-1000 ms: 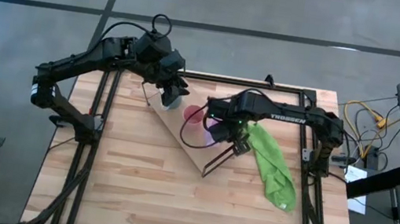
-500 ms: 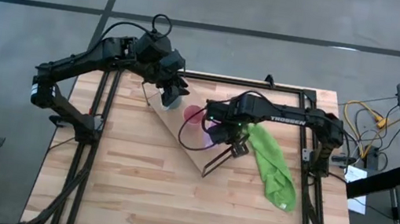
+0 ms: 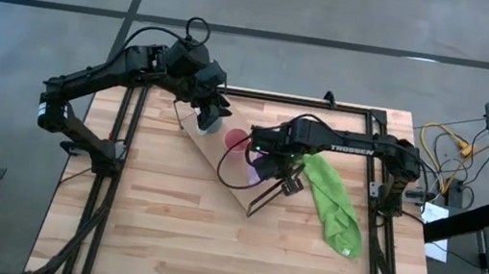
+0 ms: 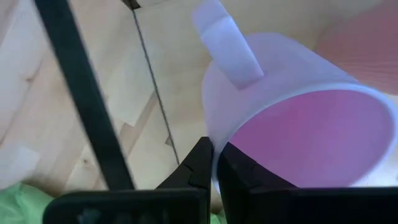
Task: Stack small to large cups/mugs on shelf
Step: Put the light pink mug on the shelf
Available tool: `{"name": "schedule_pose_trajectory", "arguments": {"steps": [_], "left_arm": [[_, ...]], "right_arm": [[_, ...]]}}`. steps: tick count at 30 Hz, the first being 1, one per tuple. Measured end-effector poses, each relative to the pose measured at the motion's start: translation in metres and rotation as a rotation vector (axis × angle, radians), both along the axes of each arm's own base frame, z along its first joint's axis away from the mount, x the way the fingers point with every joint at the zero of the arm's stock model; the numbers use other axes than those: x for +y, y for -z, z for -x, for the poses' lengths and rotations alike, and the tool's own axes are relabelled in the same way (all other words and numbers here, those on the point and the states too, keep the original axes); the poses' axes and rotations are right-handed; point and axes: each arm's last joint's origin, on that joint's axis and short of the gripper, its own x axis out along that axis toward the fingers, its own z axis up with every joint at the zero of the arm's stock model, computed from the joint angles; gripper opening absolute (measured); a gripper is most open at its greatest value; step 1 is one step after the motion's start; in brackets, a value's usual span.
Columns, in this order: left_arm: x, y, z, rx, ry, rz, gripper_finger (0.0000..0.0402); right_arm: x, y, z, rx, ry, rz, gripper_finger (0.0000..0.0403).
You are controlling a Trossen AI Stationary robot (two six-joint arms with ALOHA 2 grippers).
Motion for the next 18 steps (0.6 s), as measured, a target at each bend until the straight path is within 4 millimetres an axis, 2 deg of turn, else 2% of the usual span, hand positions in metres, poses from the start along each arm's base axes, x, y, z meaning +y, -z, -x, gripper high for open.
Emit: {"name": "schedule_pose_trajectory", "arguments": {"steps": [18], "left_arm": [[0.000,0.001,0.000,0.003,-0.002,0.004,0.0132]], "right_arm": [[-0.002,0.027,0.001,0.024,0.018,0.031,0.0008]]}}
